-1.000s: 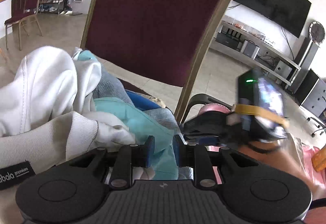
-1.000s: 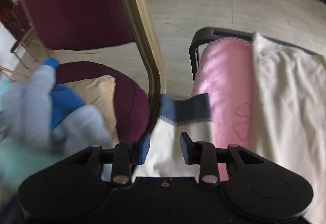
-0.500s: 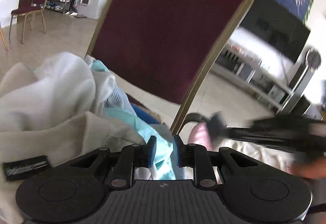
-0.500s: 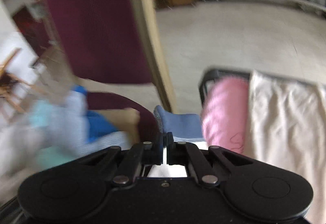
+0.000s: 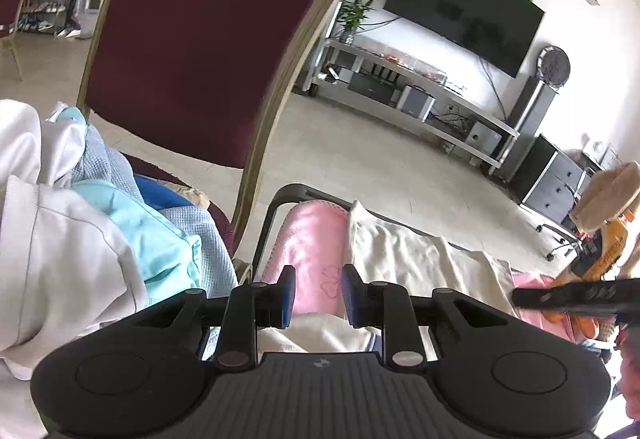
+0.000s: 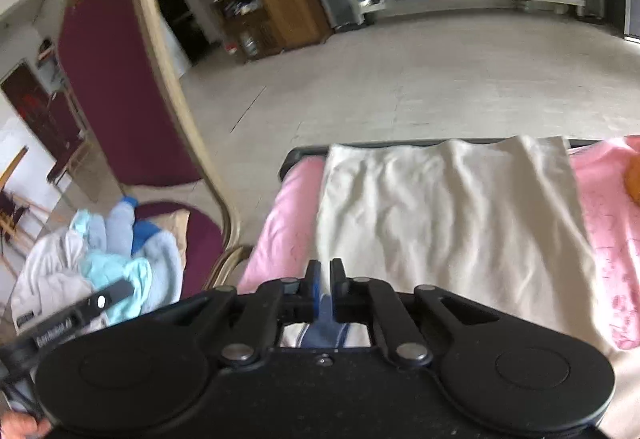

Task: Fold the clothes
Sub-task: 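Lay the cuff down near the chair side and open the right gripper, then grasp the other sleeve's blue cuff with the left gripper and lift it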

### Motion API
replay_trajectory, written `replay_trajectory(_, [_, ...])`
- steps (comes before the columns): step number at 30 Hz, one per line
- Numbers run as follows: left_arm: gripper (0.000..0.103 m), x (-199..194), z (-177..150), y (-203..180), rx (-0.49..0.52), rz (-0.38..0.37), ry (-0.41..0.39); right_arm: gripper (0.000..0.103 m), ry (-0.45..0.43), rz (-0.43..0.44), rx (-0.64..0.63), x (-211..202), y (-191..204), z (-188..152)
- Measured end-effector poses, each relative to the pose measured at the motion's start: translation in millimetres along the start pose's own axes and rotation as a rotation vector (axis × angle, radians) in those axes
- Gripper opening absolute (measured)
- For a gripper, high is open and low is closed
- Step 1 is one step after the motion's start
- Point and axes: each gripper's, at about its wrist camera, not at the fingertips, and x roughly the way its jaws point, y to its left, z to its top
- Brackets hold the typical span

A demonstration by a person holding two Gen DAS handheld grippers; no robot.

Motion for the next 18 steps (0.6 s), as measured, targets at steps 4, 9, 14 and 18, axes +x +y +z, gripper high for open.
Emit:
replay_trajectory(4, [0.023, 13, -5, -1, 0.042, 0.088, 0.018, 0.027, 0.118, -0.065, -0.073, 61, 25, -11])
replay_trajectory(9, [0.022, 23, -5, 11, 0.051, 0.128, 0.047, 0.026, 0.28, -0.117, 0.072, 132, 6, -35])
replay_trajectory(14, [0.023, 26, -5, 19, 0.039, 0.123, 0.05, 0.027, 0.241, -0.198, 0.126, 158, 1, -45])
replay_trajectory(18, [0.023, 27, -6, 18, 0.038, 0.116, 0.055, 0.027, 0.205, -0.252, 0.095, 169, 4, -55])
